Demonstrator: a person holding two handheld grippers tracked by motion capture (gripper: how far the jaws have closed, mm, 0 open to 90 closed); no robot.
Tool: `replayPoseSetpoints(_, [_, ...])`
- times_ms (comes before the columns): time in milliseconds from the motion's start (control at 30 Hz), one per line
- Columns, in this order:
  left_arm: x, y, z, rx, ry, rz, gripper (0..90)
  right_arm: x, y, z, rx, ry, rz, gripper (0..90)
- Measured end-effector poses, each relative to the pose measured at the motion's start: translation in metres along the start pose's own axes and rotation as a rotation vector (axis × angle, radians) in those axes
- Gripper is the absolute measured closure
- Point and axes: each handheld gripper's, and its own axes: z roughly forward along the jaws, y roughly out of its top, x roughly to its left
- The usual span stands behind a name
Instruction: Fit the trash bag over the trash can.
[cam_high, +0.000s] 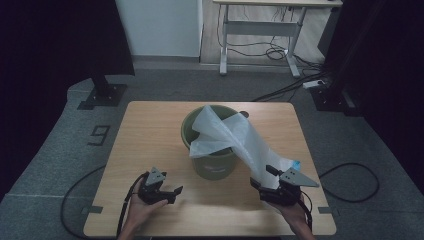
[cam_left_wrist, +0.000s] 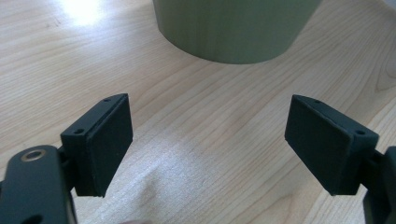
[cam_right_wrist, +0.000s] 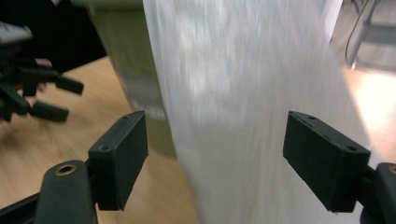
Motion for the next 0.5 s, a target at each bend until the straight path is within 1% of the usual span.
replayPoseSetpoints(33, [0.001, 0.000, -0.001, -0.004, 0.001, -0.004, 15.2, 0.000, -0.007, 0.001, 0.009, -0.007, 0.009, 21.8])
replayPoseSetpoints(67, [0.002, 0.000, -0.001, -0.006, 0.004, -0.007, 15.2, 0.001, -0.020, 0.005, 0.050, -0.038, 0.003, 22.1])
replayPoseSetpoints(100, [0.003, 0.000, -0.002, -0.010, 0.008, -0.015, 15.2, 0.001, -0.025, 0.007, 0.063, -0.060, -0.001, 23.4])
replayPoseSetpoints(133, [0.003, 0.000, -0.002, -0.010, 0.008, -0.015, 15.2, 0.001, -0.025, 0.007, 0.063, -0.060, -0.001, 23.4])
replayPoseSetpoints(167, [0.003, 0.000, -0.002, -0.011, 0.007, -0.016, 15.2, -0.002, -0.033, 0.009, 0.077, -0.079, 0.015, 32.8])
replayPoseSetpoints(200, [0.003, -0.001, -0.003, -0.010, 0.010, -0.015, 15.2, -0.004, -0.035, 0.010, 0.097, -0.081, 0.011, 43.0])
replayPoseSetpoints(233, [0.003, -0.001, -0.003, -0.010, 0.010, -0.015, 15.2, -0.004, -0.035, 0.010, 0.097, -0.081, 0.011, 43.0])
replayPoseSetpoints(267, [0.003, -0.001, -0.003, -0.012, 0.015, -0.012, 15.2, -0.006, -0.036, 0.011, 0.104, -0.066, 0.005, 52.2])
replayPoseSetpoints(300, [0.003, -0.001, -0.004, -0.018, 0.026, -0.010, 15.7, -0.007, -0.037, 0.011, 0.101, -0.060, -0.001, 61.5])
replayPoseSetpoints(333, [0.003, -0.002, -0.006, -0.028, 0.032, -0.015, 16.2, -0.008, -0.037, 0.009, 0.090, -0.075, -0.004, 68.3])
replayPoseSetpoints(367, [0.004, -0.002, -0.007, -0.033, 0.030, -0.020, 16.2, -0.011, -0.033, 0.005, 0.064, -0.097, -0.005, 78.0])
replayPoseSetpoints(400, [0.004, -0.001, -0.009, -0.038, 0.028, -0.021, 16.2, -0.011, -0.033, 0.005, 0.064, -0.097, -0.005, 78.0])
replayPoseSetpoints(433, [0.004, -0.001, -0.012, -0.042, 0.027, -0.018, 16.1, -0.014, -0.028, 0.000, 0.026, -0.114, -0.008, 84.6])
replayPoseSetpoints(467, [0.004, -0.001, -0.012, -0.042, 0.027, -0.018, 16.0, -0.014, -0.028, 0.000, 0.026, -0.114, -0.008, 84.6])
replayPoseSetpoints(500, [0.003, -0.002, -0.014, -0.046, 0.028, -0.019, 16.0, -0.017, -0.021, -0.005, -0.015, -0.117, -0.009, 87.7])
